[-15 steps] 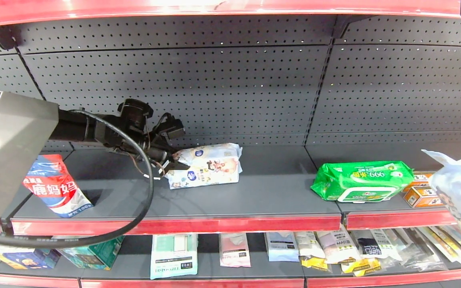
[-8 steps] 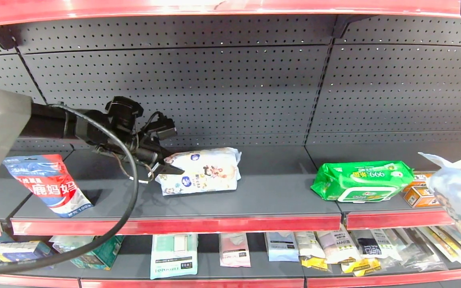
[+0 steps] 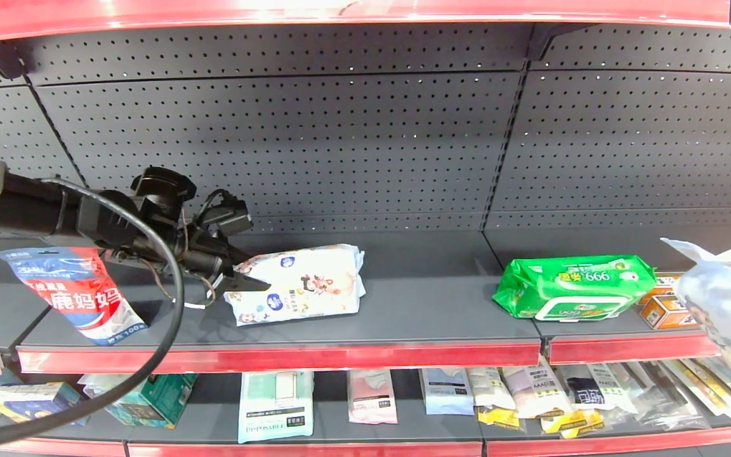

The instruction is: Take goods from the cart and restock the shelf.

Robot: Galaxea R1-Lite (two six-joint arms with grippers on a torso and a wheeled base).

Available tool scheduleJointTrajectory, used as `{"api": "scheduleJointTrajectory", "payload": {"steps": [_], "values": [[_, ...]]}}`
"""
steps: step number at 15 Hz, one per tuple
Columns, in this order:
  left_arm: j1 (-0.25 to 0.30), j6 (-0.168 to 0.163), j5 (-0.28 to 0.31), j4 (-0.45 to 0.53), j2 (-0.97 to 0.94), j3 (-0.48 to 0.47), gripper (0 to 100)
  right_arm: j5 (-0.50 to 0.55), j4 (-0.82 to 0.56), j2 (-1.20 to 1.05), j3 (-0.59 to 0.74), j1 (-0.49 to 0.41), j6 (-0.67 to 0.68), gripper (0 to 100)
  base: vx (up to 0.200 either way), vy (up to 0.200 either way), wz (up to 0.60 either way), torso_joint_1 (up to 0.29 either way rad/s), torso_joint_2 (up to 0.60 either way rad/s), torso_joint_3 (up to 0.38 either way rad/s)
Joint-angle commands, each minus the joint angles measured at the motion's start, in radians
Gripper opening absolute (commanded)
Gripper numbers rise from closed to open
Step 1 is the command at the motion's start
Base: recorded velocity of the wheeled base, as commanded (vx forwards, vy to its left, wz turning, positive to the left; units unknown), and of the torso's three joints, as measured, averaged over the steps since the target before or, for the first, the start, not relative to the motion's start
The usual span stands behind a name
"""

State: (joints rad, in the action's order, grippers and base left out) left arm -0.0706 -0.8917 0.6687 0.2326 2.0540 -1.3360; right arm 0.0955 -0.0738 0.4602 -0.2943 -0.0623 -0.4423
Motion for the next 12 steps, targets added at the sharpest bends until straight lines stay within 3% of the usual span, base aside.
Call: {"api": "scheduleJointTrajectory", "payload": {"steps": [1, 4, 7, 8, 10, 12], "values": [[0.017, 0.002, 0.020, -0.001, -0.018, 0.011, 0, 0.000, 0.000, 0.002, 0.000, -0.001, -0.001, 0, 0.000, 0.000, 0.00, 0.000, 0.00, 0.000], [0.032, -0.013, 0.069, -0.025, -0.025, 0.026, 0, 0.000, 0.000, -0.002, 0.000, -0.001, -0.019, 0, 0.000, 0.000, 0.00, 0.000, 0.00, 0.000], [0.041, -0.036, 0.077, -0.094, -0.026, 0.069, 0, 0.000, 0.000, -0.005, -0.002, -0.001, -0.030, 0, 0.000, 0.000, 0.00, 0.000, 0.00, 0.000], [0.051, -0.050, 0.080, -0.131, -0.028, 0.093, 0, 0.000, 0.000, -0.008, 0.000, -0.001, -0.030, 0, 0.000, 0.000, 0.00, 0.000, 0.00, 0.000], [0.068, -0.108, 0.095, -0.131, -0.038, 0.115, 0, 0.000, 0.000, -0.009, 0.000, -0.001, -0.032, 0, 0.000, 0.000, 0.00, 0.000, 0.00, 0.000], [0.068, -0.108, 0.100, -0.127, -0.075, 0.162, 0, 0.000, 0.000, -0.011, -0.002, -0.001, -0.045, 0, 0.000, 0.000, 0.00, 0.000, 0.00, 0.000]]}}
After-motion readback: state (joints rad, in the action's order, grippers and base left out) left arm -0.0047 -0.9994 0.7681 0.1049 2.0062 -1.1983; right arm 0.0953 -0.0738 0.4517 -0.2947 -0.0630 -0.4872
